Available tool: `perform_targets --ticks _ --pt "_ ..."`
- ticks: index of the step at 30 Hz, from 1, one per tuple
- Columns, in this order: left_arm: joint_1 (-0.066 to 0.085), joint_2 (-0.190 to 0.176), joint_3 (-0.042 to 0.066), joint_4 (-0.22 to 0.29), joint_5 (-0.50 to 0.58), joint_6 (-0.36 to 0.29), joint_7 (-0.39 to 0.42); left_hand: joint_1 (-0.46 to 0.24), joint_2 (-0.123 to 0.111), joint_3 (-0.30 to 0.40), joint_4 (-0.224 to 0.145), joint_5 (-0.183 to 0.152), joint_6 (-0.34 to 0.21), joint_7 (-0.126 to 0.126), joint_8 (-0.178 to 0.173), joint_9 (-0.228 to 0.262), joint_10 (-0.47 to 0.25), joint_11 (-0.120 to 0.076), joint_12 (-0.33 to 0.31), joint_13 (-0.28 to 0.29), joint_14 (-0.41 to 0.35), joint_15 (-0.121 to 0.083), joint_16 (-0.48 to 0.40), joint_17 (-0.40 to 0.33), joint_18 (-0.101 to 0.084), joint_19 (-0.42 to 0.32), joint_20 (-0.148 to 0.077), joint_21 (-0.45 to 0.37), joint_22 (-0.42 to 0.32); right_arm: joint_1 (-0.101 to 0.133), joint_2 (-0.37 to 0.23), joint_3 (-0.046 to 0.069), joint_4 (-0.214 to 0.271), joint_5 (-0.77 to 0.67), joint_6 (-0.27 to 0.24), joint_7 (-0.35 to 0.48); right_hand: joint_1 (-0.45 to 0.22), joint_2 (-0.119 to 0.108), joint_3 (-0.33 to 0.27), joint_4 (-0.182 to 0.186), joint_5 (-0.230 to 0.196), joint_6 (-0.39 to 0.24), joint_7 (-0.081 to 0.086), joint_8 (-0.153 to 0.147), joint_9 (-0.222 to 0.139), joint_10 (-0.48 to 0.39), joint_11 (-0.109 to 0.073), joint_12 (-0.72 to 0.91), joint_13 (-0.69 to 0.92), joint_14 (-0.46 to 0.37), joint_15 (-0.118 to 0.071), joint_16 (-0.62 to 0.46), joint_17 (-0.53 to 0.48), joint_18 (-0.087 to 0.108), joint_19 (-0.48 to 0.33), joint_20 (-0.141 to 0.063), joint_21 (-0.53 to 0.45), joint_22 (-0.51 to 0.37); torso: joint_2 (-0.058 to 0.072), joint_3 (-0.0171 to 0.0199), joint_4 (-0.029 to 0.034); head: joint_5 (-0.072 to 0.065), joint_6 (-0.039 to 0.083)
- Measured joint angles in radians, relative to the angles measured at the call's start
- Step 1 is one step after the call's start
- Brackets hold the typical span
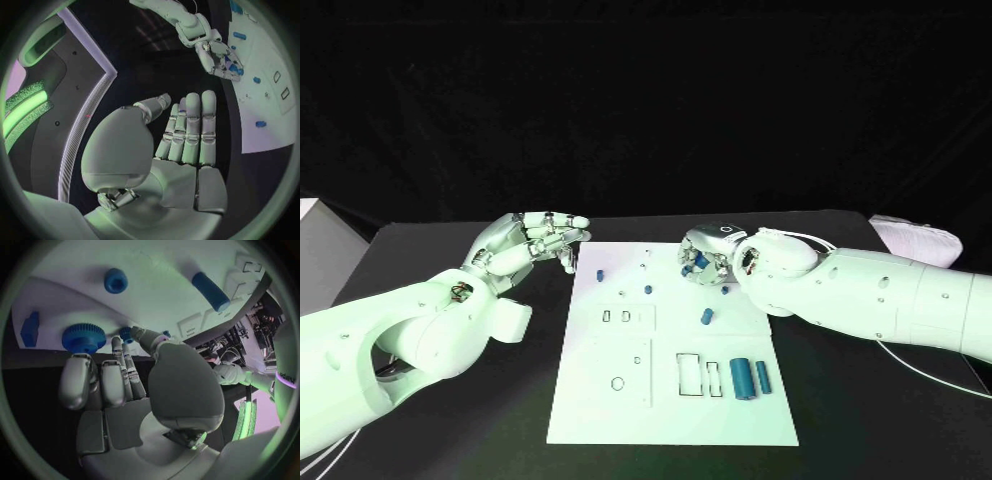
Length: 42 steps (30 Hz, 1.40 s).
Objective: Assemble the parts on the task board
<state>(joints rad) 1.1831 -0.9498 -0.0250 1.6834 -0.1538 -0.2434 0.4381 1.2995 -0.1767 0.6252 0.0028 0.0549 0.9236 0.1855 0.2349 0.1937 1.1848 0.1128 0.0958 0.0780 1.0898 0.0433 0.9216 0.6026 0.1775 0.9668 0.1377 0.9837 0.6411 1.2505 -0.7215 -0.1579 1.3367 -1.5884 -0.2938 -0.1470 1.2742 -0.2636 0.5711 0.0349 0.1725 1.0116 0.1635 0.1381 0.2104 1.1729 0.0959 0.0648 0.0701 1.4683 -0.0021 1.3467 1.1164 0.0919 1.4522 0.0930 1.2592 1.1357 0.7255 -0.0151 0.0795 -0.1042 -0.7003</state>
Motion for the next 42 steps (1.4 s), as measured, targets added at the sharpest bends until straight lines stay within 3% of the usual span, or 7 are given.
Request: perform_targets --ticks 7,11,12,15,21,31,42 --pt "0.0 0.0 0.0 -0.001 0.0 0.001 -0.001 0.0 0.0 0.0 0.0 0.0 0.0 0.0 0.0 0.0 -0.004 0.004 -0.004 0.0 0.0 0.0 0.0 0.001 0.0 0.0 0.0 0.0 0.002 0.0 0.001 0.001 0.0 -0.003 0.001 -0.002 0.01 0.01 0.01 0.01 0.0 0.031 -0.002 0.02 0.014 0.022 -0.004 0.0 0.004 0.0 0.0 0.011 0.005 0.0 0.0 0.0 0.018 0.023 0.005 0.0 0.0012 -0.001 0.002" --pt "0.0 -0.001 0.0 -0.001 0.0 0.002 -0.002 0.0 0.0 0.0 0.0 0.0 0.0 0.0 0.0 0.0 -0.004 0.004 -0.004 0.0 0.0 0.0 0.0 0.001 0.0 0.0 0.0 0.0 0.002 0.0 0.002 0.001 0.003 -0.004 -0.001 -0.002 0.018 0.022 0.018 0.017 0.0 0.054 -0.014 0.036 0.027 0.049 -0.013 0.007 0.01 0.0 0.0 0.017 0.009 -0.001 0.004 0.003 0.044 0.058 0.008 -0.0001 0.0019 -0.002 0.005" --pt "0.0 -0.001 0.0 -0.001 0.0 0.002 -0.003 0.0 0.0 0.0 0.0 0.0 0.0 0.0 0.0 0.0 -0.004 0.004 -0.004 0.0 0.0 0.0 0.0 0.001 0.0 0.0 0.0 0.0 0.002 0.0 0.002 0.001 0.003 -0.004 -0.002 -0.002 0.023 0.029 0.023 0.015 -0.001 0.059 -0.019 0.04 0.031 0.057 -0.017 0.007 0.011 0.0 0.0 0.017 0.01 -0.014 0.008 0.0 0.051 0.067 0.009 -0.0001 0.002 -0.002 0.005" --pt "0.0 -0.001 0.0 -0.001 0.0 0.003 -0.003 0.0 0.0 0.0 0.0 0.0 -0.004 0.004 0.0 0.0 -0.004 0.004 -0.004 0.0 0.0 0.0 0.0 0.001 0.0 0.0 0.0 0.0 0.002 0.001 0.002 0.002 0.004 -0.005 -0.005 -0.002 0.032 0.039 0.038 0.009 -0.005 0.075 -0.026 0.054 0.042 0.08 -0.024 0.007 0.012 -0.004 -0.008 0.023 0.011 -0.016 0.01 -0.002 0.071 0.094 0.011 0.0002 0.0026 -0.004 0.006" --pt "0.0 -0.002 0.0 -0.001 0.0 0.004 -0.005 -0.004 0.004 0.002 0.002 0.0 -0.004 0.004 0.0 0.0 -0.004 0.004 -0.004 0.0 0.0 0.0 0.0 0.001 0.0 0.0 0.0 0.006 0.004 0.0 0.001 0.002 0.009 -0.007 -0.022 -0.004 0.038 0.058 0.057 -0.005 -0.02 0.096 -0.038 0.083 0.066 0.094 -0.018 0.012 0.026 -0.004 -0.015 0.035 0.022 -0.016 0.014 -0.007 0.097 0.133 0.014 0.0005 0.0032 -0.005 0.007" --pt "0.0 -0.002 0.0 -0.004 0.0 0.006 -0.009 -0.004 0.004 0.006 0.0 0.0 -0.004 0.004 0.0 0.001 -0.004 0.004 -0.004 0.0 0.0 0.0 0.0 0.002 0.0 0.0 0.0 0.006 0.004 -0.003 -0.007 0.002 0.038 -0.01 -0.098 -0.023 0.033 0.063 0.062 -0.01 -0.016 0.096 -0.039 0.098 0.066 0.098 -0.017 0.011 0.033 0.0 -0.018 0.042 0.034 -0.016 0.014 -0.014 0.106 0.148 0.018 0.0012 0.0049 -0.005 0.014" --pt "0.0 -0.002 0.0 -0.01 -0.001 0.008 -0.014 -0.004 0.004 0.006 0.0 0.0 -0.004 0.004 0.0 0.001 -0.004 0.004 -0.004 0.0 0.0 0.0 0.0 0.002 0.0 0.0 0.0 0.011 0.007 0.013 0.016 0.014 0.051 -0.027 -0.181 -0.067 0.031 0.064 0.065 -0.013 -0.015 0.094 -0.04 0.099 0.066 0.098 -0.017 0.009 0.032 0.0 -0.018 0.042 0.035 -0.016 0.014 -0.014 0.106 0.148 0.022 -0.0001 0.0077 -0.005 0.022"
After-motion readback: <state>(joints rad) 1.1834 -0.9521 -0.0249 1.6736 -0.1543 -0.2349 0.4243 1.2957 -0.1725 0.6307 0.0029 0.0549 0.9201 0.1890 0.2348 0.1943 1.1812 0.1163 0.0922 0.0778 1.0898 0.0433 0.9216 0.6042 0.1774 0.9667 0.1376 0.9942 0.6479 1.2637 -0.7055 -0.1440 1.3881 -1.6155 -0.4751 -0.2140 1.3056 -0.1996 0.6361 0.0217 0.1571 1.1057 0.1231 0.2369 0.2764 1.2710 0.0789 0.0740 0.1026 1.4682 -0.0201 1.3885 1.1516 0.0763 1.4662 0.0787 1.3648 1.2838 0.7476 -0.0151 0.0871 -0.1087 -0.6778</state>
